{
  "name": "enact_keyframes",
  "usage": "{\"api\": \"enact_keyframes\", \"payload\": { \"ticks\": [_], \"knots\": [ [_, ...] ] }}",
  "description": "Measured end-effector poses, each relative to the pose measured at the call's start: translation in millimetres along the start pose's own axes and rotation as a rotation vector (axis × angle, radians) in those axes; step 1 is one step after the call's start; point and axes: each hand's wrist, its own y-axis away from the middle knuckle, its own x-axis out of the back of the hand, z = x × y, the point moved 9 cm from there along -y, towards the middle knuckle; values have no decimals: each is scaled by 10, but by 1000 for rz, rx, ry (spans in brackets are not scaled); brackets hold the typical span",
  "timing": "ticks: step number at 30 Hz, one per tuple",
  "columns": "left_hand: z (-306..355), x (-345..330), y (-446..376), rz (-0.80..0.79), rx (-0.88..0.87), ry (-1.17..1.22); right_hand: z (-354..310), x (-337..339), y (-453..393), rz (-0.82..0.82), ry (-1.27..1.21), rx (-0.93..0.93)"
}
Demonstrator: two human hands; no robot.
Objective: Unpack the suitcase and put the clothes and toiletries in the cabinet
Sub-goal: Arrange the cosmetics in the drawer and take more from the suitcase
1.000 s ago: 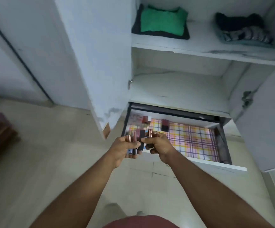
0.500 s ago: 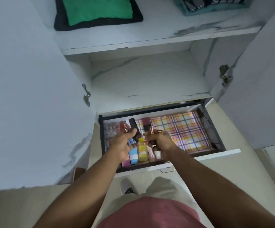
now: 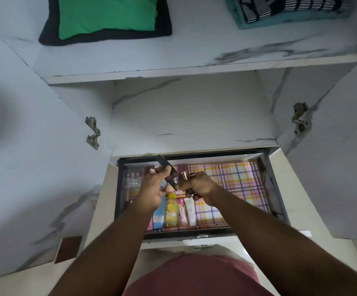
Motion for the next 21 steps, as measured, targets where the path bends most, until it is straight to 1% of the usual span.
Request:
{"api": "enact_keyframes", "payload": {
  "ticks": [3,6,8,10,12,14,16,18,21],
  "knots": [
    [14,-7,-63,6,-37,34,109,133,-40,-59,42,-23],
    [-26,127,-192,76,-81,-7,290,364,-106,-26,100,-74],
    [-94,208,-285,90,-75,-33,479,556,-192,66,118,-126],
    [-167,256,-346,83,-50,-94,641,718,-277,206,91,-176],
    [-230,268,-374,61,-23,-166,770,829,-378,356,49,-222],
    [-288,244,-375,27,4,-223,875,889,-501,446,1,-268],
    [-356,237,-373,3,27,-262,935,859,-640,434,-47,-290],
    [-414,280,-370,18,38,-288,967,809,-797,420,-50,-291],
    [-473,324,-345,19,45,-297,897,776,-915,516,64,-277]
  ]
}}
